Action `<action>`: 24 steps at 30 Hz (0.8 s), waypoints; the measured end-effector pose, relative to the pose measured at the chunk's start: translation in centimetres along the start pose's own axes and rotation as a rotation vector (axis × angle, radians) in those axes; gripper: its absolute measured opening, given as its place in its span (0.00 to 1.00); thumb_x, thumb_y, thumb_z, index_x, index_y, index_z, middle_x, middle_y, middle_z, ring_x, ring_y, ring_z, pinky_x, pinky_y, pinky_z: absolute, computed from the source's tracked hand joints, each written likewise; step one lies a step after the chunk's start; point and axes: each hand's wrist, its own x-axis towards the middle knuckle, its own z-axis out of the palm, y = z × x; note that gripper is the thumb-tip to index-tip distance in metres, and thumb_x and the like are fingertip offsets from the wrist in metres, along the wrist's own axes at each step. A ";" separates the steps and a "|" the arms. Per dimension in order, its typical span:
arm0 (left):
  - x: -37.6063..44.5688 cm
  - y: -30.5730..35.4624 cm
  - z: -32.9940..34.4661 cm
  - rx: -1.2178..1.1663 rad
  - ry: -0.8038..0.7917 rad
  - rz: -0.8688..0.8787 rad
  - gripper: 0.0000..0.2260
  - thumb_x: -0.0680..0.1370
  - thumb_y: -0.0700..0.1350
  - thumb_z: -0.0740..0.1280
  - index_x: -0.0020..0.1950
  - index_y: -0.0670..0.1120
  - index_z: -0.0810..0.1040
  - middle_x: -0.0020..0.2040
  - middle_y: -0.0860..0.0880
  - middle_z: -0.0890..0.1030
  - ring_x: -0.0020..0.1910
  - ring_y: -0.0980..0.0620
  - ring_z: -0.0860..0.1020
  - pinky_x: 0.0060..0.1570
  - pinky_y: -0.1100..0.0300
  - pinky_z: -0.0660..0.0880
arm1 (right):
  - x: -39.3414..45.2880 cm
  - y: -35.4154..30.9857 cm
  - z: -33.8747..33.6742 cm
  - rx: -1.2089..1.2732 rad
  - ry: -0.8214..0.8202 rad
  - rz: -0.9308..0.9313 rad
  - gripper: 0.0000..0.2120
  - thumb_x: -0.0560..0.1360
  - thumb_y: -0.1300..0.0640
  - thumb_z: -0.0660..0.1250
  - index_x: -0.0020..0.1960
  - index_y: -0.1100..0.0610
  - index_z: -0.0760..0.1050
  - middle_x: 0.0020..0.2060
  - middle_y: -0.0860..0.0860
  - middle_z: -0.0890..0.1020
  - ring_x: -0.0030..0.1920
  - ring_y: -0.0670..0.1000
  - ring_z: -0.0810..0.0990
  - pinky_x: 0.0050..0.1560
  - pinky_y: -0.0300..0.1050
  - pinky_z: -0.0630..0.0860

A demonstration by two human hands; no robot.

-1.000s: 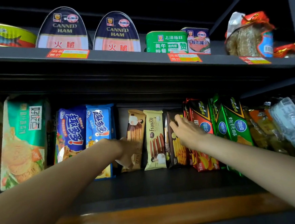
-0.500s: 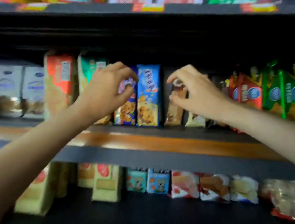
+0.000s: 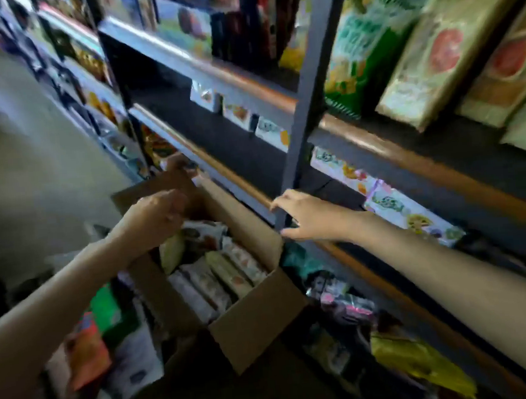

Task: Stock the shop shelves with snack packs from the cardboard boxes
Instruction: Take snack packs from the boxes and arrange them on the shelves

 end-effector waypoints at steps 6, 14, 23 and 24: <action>-0.3 -9.2 3.3 0.010 -0.163 -0.257 0.17 0.75 0.37 0.64 0.64 0.39 0.72 0.59 0.40 0.76 0.58 0.43 0.75 0.56 0.56 0.69 | 11.7 0.0 10.0 0.255 -0.359 0.170 0.23 0.78 0.50 0.63 0.70 0.56 0.62 0.64 0.54 0.70 0.60 0.53 0.73 0.52 0.45 0.71; 4.5 -17.7 4.7 0.075 -0.219 -0.430 0.15 0.76 0.37 0.62 0.62 0.40 0.73 0.60 0.41 0.76 0.59 0.43 0.75 0.59 0.51 0.70 | 28.2 -1.1 17.1 0.563 -0.344 0.265 0.25 0.76 0.48 0.66 0.68 0.57 0.64 0.65 0.56 0.71 0.64 0.55 0.71 0.59 0.47 0.70; 6.9 -25.0 6.8 0.064 -0.097 -0.523 0.15 0.76 0.38 0.63 0.62 0.44 0.73 0.57 0.46 0.77 0.54 0.48 0.77 0.52 0.58 0.72 | 41.8 -5.9 24.2 0.413 -0.069 0.180 0.20 0.77 0.55 0.65 0.66 0.58 0.67 0.62 0.58 0.71 0.62 0.58 0.70 0.59 0.50 0.71; 6.7 -25.4 7.0 0.065 -0.082 -0.510 0.14 0.76 0.39 0.63 0.61 0.44 0.73 0.56 0.46 0.77 0.53 0.48 0.77 0.50 0.60 0.71 | 42.5 -6.1 24.7 0.361 -0.059 0.157 0.19 0.77 0.57 0.63 0.67 0.57 0.67 0.62 0.58 0.70 0.63 0.59 0.70 0.59 0.51 0.70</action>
